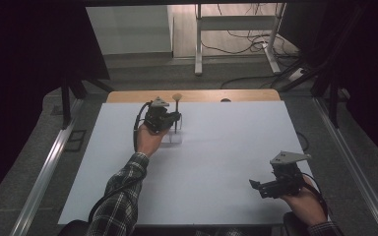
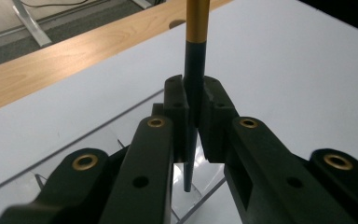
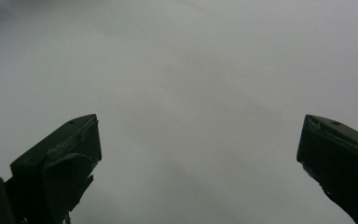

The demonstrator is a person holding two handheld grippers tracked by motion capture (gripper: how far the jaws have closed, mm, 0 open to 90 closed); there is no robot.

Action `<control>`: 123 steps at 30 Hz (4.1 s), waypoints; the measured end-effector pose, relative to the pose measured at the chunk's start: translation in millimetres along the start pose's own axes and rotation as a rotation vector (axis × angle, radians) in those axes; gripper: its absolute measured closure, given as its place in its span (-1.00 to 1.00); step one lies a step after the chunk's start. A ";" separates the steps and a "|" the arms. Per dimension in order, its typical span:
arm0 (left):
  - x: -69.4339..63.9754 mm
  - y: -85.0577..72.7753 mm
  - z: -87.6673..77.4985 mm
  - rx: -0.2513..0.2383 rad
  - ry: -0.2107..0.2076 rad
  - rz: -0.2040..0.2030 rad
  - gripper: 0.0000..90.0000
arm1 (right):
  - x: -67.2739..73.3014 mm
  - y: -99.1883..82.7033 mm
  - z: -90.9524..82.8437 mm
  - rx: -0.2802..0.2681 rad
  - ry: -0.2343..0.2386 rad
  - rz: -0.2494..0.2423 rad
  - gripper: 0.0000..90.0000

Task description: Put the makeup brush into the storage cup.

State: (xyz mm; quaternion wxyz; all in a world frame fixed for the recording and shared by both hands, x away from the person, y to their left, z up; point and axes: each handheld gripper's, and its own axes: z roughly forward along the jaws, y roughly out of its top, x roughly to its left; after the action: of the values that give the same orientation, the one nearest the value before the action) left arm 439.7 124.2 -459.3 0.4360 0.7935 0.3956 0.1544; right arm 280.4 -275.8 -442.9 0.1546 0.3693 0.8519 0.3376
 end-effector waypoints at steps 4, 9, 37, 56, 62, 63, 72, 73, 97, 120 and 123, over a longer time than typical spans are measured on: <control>-2.5 -2.1 2.6 0.006 0.002 0.018 0.80 | 0.2 0.1 0.2 0.002 0.001 -0.002 -1.00; -4.9 2.8 0.3 -0.012 0.027 0.040 0.10 | 0.3 0.0 0.2 0.003 0.002 -0.004 -1.00; -10.8 17.5 -15.7 0.083 -0.071 0.118 -0.98 | 0.7 0.2 0.7 0.003 0.002 -0.003 -1.00; -14.7 5.0 -34.4 0.101 -0.128 0.121 -1.00 | -0.6 0.2 0.3 -0.004 0.000 0.013 -1.00; -16.5 -0.6 -41.1 0.096 -0.127 0.123 -1.00 | -4.7 -0.5 -1.4 -0.021 -0.006 0.057 -1.00; -17.1 -1.8 -41.9 0.095 -0.129 0.120 -1.00 | -4.9 -0.5 -1.7 -0.021 -0.006 0.063 -1.00; -22.2 -13.7 -48.2 0.098 -0.121 0.145 -1.00 | -4.8 -0.2 -1.5 -0.020 -0.018 0.054 -1.00; -22.9 -14.7 -49.2 0.099 -0.122 0.146 -1.00 | -4.9 -0.2 -1.5 -0.020 -0.018 0.055 -1.00; -25.1 -42.6 -72.4 0.091 -0.104 0.105 -1.00 | -6.2 -0.6 -0.7 -0.020 -0.031 0.040 -1.00; -32.5 -67.5 -101.8 0.107 -0.076 0.105 -1.00 | -5.5 -0.4 -0.2 -0.019 -0.030 0.037 -1.00; -32.6 -70.3 -105.1 0.107 -0.072 0.105 -1.00 | -5.5 -0.3 -0.1 -0.019 -0.029 0.038 -1.00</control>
State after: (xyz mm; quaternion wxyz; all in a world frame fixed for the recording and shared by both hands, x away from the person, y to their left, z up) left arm 322.2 180.7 -453.1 0.3982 0.8403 0.3452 0.1268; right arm 283.9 -280.1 -442.9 0.1642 0.3887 0.8393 0.3429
